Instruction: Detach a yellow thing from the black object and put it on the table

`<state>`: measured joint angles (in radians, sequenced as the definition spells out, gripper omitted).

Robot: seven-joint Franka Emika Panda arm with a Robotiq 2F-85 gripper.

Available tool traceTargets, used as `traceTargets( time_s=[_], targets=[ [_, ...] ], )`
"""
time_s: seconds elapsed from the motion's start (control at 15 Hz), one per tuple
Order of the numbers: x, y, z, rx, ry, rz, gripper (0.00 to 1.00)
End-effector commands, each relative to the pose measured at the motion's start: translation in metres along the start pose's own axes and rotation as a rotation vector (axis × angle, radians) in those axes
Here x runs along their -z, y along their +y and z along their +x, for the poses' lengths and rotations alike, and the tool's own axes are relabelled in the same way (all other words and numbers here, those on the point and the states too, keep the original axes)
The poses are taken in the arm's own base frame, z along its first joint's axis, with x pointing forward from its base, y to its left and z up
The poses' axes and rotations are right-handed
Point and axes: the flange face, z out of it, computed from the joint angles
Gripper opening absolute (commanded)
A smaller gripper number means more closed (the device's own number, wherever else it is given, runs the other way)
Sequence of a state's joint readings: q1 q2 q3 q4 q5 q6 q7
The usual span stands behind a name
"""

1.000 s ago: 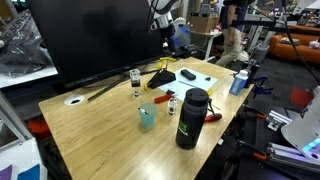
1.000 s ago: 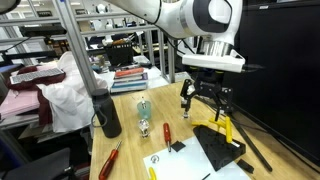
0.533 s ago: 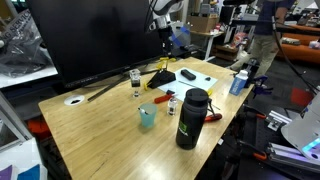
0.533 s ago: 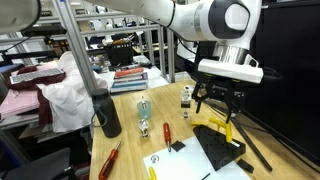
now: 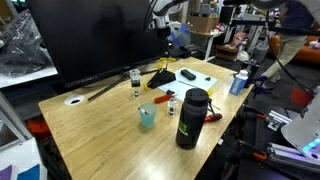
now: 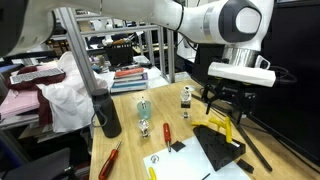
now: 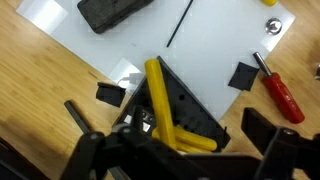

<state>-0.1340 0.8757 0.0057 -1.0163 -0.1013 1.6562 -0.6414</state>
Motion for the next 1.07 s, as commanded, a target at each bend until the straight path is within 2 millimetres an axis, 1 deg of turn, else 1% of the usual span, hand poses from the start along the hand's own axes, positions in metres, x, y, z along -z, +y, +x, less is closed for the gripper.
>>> traceTargets(
  time_s=[0.0, 0.2, 0.53, 0.67, 0.8, 0.87, 1.0],
  targets=[
    [0.003, 0.013, 0.002, -0.039, 0.025, -0.019, 1.0],
    [-0.003, 0.019, 0.001, -0.072, 0.005, -0.022, 1.0],
    [-0.024, 0.025, 0.001, -0.135, -0.035, -0.016, 1.0],
    [-0.026, 0.026, 0.002, -0.149, -0.043, -0.02, 1.0],
    [-0.025, 0.027, 0.002, -0.157, -0.044, -0.023, 1.0],
    [-0.024, 0.028, 0.003, -0.16, -0.042, -0.026, 0.93],
    [-0.023, 0.029, 0.003, -0.164, -0.041, -0.033, 0.83]
  ],
)
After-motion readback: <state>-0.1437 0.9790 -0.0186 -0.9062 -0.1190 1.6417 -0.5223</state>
